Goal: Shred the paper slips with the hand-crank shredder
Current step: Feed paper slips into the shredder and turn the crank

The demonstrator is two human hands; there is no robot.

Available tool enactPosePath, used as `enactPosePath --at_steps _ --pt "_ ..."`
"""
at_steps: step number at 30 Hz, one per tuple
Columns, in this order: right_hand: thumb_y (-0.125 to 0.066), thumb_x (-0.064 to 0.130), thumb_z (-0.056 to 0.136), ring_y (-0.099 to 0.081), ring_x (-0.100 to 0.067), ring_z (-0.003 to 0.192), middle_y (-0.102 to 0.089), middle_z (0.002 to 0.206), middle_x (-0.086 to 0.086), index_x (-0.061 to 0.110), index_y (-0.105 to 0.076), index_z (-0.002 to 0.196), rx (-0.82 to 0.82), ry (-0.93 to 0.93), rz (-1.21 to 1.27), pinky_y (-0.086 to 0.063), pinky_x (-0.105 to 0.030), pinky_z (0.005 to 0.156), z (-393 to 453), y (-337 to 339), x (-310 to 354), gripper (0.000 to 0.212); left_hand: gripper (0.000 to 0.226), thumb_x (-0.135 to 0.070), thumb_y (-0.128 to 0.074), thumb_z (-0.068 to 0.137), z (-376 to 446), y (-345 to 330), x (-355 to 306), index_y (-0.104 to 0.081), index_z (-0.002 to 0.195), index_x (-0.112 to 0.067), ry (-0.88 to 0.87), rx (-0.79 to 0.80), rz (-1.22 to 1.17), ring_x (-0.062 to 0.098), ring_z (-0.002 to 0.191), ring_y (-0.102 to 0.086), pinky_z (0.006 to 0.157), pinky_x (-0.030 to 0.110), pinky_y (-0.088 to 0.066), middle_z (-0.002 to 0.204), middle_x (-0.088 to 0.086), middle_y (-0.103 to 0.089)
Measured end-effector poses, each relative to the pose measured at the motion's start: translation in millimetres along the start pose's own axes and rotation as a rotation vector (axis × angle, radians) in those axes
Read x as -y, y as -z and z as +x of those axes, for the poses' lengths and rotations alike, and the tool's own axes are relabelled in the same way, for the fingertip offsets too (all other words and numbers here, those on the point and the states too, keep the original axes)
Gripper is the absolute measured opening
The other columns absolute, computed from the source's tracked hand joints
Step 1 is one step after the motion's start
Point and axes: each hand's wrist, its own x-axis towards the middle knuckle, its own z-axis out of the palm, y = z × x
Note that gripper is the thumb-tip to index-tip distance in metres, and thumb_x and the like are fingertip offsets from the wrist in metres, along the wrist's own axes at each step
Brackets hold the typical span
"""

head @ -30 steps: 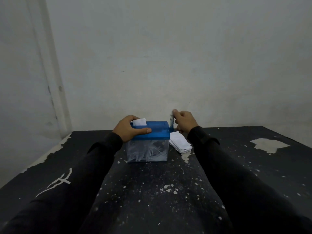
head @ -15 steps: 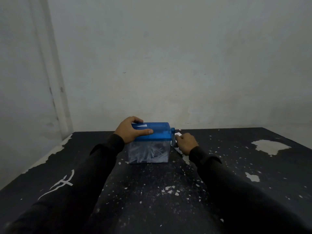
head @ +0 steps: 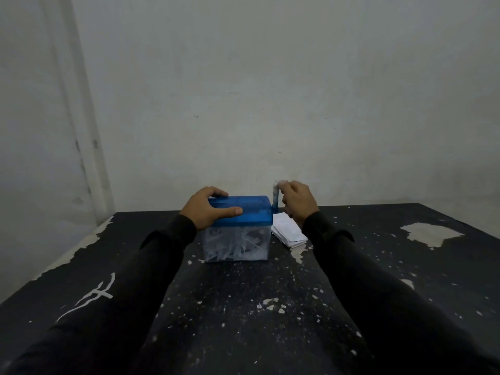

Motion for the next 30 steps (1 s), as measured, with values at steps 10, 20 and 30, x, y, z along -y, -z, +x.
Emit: enactPosePath --at_steps 10,20,30 --pt "-0.049 0.058 0.098 -0.053 -0.015 0.073 -0.06 0.079 -0.002 0.014 -0.057 0.081 -0.196 -0.073 -0.296 -0.047 -0.033 0.071 -1 3 -64 0.048 0.085 -0.08 -0.08 0.046 0 -1 3 -0.067 0.112 -0.027 -0.007 -0.013 -0.018 0.01 0.104 -0.06 0.079 0.018 -0.046 0.115 -0.005 -0.063" --pt "-0.077 0.049 0.081 -0.065 -0.026 0.097 -0.071 0.101 -0.005 0.017 -0.07 0.101 -0.083 -0.394 -0.739 -0.056 -0.042 0.09 -8 23 -121 0.039 0.084 -0.078 -0.081 0.046 2 -3 7 -0.068 0.111 -0.027 -0.005 -0.016 -0.049 0.012 0.105 -0.06 0.084 0.025 -0.05 0.117 -0.004 -0.062" --pt "-0.073 0.031 0.091 -0.067 -0.021 0.086 -0.072 0.091 -0.007 0.011 -0.073 0.086 -0.226 -0.421 -0.528 -0.056 -0.039 0.087 -11 23 -115 0.02 0.077 -0.074 -0.085 0.051 2 -3 8 -0.068 0.11 -0.029 -0.005 -0.019 -0.054 0.012 0.105 -0.061 0.083 0.024 -0.05 0.117 -0.004 -0.063"
